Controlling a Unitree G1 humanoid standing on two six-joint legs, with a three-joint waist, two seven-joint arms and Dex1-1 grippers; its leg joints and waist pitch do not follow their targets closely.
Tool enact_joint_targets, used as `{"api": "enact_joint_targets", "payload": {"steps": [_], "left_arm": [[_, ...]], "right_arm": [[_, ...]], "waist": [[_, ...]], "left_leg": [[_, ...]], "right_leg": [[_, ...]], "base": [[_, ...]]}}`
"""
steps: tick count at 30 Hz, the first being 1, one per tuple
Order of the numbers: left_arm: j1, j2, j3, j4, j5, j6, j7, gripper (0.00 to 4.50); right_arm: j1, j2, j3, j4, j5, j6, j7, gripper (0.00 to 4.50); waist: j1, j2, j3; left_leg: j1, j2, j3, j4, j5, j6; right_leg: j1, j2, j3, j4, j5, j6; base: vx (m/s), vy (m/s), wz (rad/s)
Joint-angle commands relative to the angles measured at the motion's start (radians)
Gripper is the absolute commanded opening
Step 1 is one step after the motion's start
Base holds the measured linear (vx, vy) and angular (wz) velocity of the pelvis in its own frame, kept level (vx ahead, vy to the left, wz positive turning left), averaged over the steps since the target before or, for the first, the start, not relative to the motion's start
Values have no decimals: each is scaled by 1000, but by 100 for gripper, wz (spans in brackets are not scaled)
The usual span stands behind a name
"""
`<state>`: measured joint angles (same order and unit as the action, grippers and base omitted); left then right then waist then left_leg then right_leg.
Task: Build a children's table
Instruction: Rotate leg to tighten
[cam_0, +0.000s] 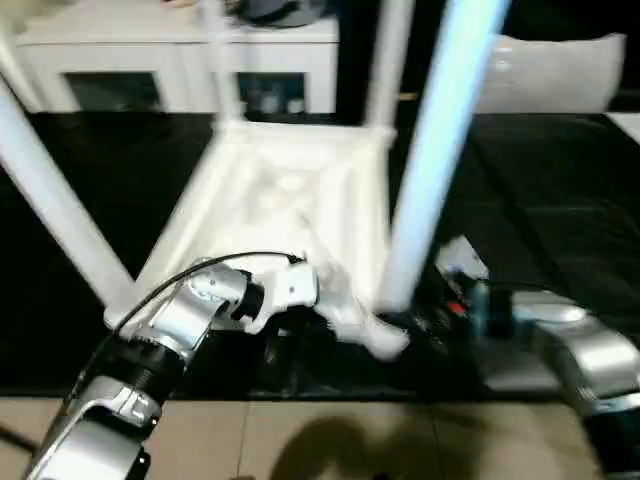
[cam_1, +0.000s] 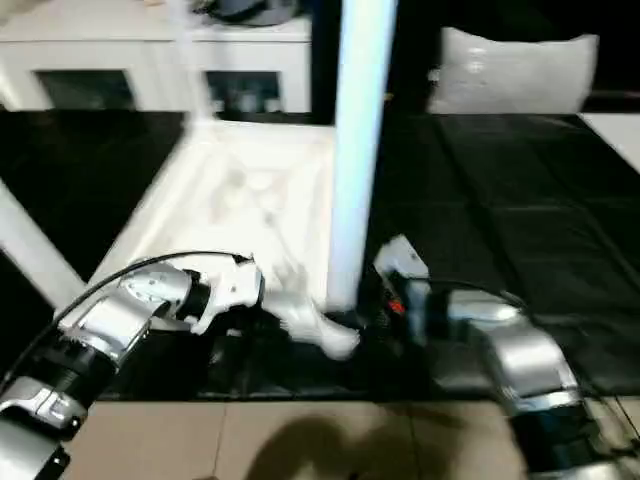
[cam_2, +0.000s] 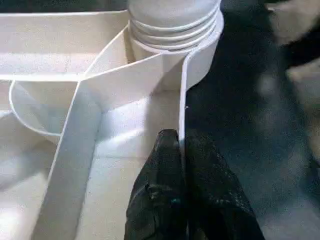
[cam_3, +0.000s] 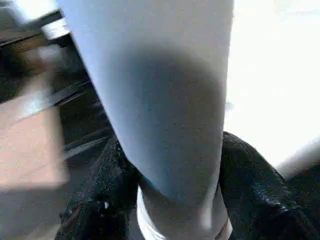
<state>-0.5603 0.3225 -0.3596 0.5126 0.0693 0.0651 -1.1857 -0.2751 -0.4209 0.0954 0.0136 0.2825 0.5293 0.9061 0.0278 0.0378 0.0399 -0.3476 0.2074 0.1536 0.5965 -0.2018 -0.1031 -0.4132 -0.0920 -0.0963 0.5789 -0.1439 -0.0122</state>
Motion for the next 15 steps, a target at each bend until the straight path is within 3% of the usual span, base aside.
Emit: {"api": "enact_joint_targets", "payload": {"steps": [1,4,6,7,9,11,15], "left_arm": [[-10,-88,-4,-77,-34,28,69,0],[-16,-142,10,-78,-22,70,161,0],[-18,-177,10,-87,0,101,225,0],[-18,-219,14,-100,7,140,282,0],[-18,-230,15,-103,9,150,297,0],[-19,-230,7,-104,27,153,312,0],[-19,-197,2,-98,44,136,301,0]], "right_arm": [[-37,63,0,50,-54,43,-178,202],[-67,130,-24,91,-100,47,-330,198],[-90,179,-48,123,-122,47,-430,198],[-106,224,-57,152,-151,7,-512,198],[-105,240,-64,152,-140,-5,-514,198],[-94,259,-69,130,-131,-12,-516,252],[-73,245,-69,105,-120,-17,-486,287]], "waist": [[-2,-13,-54],[-24,-14,-57],[-30,-12,-58],[-33,-12,-60],[-35,-9,-61],[-33,-6,-67],[-25,-5,-71]], "left_leg": [[-19,-3,6,-74,-230,27],[-18,-8,6,-67,-235,34],[-15,-9,8,-65,-234,47],[-19,-9,7,-65,-223,52],[-16,-6,9,-66,-211,54],[-20,-1,7,-67,-175,71],[-20,1,10,-64,-132,89]], "right_leg": [[68,-36,24,-88,-510,-84],[62,-34,18,-97,-528,-78],[56,-34,21,-97,-527,-78],[61,-34,20,-95,-511,-82],[57,-34,24,-93,-473,-96],[64,-33,28,-81,-372,-130],[70,-35,35,-66,-246,-185]], "base": [[0,0,0],[0,0,0],[0,0,0],[0,0,0],[0,0,0],[0,0,0],[0,0,0]]}}
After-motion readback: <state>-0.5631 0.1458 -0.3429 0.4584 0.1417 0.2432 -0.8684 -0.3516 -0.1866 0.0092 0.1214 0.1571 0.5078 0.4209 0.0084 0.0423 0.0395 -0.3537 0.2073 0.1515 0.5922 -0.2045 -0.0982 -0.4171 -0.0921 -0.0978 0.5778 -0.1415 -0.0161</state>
